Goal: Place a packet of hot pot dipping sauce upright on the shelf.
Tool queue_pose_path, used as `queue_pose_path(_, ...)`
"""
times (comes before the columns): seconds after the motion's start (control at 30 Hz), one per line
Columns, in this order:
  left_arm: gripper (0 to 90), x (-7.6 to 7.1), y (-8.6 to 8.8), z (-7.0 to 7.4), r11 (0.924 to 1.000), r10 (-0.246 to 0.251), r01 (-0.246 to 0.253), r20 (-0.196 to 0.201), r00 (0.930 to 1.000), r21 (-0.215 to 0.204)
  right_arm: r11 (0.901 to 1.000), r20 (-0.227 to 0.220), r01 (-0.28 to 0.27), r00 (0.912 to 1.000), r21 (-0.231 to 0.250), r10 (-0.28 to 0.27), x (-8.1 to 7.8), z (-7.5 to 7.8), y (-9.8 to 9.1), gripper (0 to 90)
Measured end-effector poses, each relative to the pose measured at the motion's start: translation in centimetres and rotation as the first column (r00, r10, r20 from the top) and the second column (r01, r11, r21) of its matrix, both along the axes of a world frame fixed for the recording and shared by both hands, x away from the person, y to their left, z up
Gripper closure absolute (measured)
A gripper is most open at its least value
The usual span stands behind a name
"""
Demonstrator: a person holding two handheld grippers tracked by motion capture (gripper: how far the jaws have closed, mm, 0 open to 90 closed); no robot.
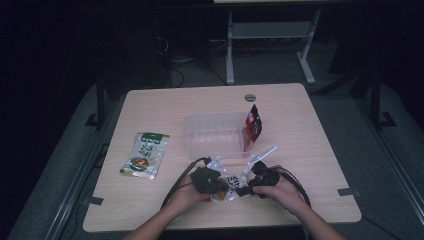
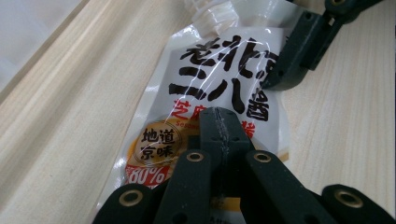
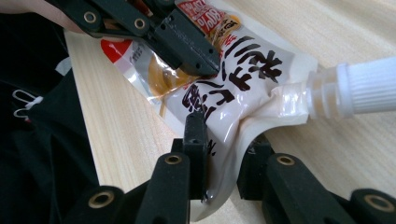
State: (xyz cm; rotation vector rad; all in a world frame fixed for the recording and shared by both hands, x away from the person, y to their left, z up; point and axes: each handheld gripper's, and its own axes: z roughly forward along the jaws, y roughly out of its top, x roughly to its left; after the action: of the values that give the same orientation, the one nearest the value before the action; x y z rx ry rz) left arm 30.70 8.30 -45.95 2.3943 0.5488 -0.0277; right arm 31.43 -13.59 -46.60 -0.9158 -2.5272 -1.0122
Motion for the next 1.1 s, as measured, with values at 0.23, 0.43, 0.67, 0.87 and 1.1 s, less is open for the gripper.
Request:
queue_pose_path(0.23,89.9,0.1,0.2,0.0,0.9998,0.0,-0.001,-0.022,0.9998,-0.021,0.9996,-0.011,-0.024,0.9997,0.013,0.024,0.8,0.2,0.0,83.4)
queue_pose_path(0.43,89.8,0.1,0.7,0.6,0.9985,-0.006,0.003,-0.047,0.9989,-0.055,0.9985,0.001,-0.043,0.9991,0.034,0.043,0.7,0.5,-0.4,89.0)
queue_pose_path(0.67,89.8,-0.1,2.7,2.4,0.9983,0.004,-0.003,0.01,0.9999,-0.058,0.9964,0.029,-0.045,0.9986,0.072,0.043,0.5,1.6,-1.2,89.4)
queue_pose_path(0.87,89.8,0.4,4.9,2.7,0.9971,0.053,-0.052,0.019,0.9984,-0.055,0.993,0.059,-0.065,0.9965,0.099,0.06,0.2,2.8,-1.7,89.5)
queue_pose_path(1.1,89.8,0.8,3.7,1.9,0.9997,0.017,-0.016,0.01,0.9998,-0.02,0.9862,0.107,-0.101,0.9904,0.131,0.087,0.2,3.7,-1.6,89.5)
